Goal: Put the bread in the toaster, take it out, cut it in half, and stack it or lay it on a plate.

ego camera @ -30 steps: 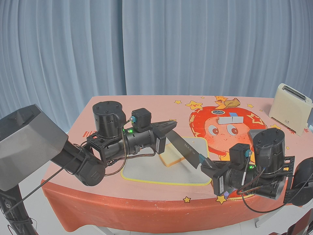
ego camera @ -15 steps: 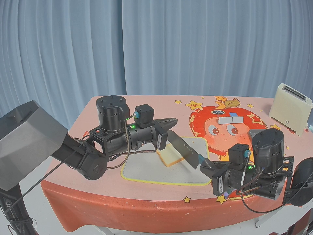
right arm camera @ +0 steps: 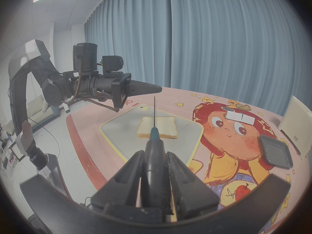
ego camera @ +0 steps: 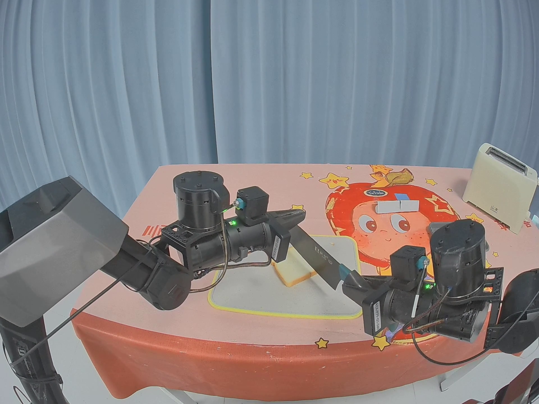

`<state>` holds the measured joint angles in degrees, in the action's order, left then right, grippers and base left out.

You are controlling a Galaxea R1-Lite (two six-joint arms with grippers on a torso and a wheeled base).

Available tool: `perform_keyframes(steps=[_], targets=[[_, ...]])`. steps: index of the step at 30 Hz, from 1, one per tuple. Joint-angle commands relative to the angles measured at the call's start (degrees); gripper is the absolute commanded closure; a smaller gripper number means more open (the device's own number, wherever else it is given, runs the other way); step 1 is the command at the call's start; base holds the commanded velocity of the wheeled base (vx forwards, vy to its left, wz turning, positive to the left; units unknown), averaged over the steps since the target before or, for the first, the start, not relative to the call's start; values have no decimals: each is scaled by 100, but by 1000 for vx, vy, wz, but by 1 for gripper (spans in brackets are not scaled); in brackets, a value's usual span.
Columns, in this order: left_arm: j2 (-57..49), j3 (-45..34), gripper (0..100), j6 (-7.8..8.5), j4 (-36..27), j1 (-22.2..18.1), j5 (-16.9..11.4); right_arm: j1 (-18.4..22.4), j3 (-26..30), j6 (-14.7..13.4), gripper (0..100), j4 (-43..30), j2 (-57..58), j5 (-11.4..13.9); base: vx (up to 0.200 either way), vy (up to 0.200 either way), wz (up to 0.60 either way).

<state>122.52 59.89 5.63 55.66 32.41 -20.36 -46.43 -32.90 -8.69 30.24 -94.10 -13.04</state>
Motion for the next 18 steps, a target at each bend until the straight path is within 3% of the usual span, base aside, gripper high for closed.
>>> perform_keyframes(steps=[1,6,8,18], targets=[[159,102,100,-1,6,2,6,3,-6,-1,100,8,-109,-5,0,0,0],[211,137,100,-1,-64,-7,6,3,-6,-1,100,8,-100,-5,0,0,0],[203,181,100,17,-372,-7,23,12,-6,-1,100,8,-91,-5,0,0,0],[194,436,100,254,-680,-7,102,12,-6,8,100,8,-73,-5,0,0,0]])
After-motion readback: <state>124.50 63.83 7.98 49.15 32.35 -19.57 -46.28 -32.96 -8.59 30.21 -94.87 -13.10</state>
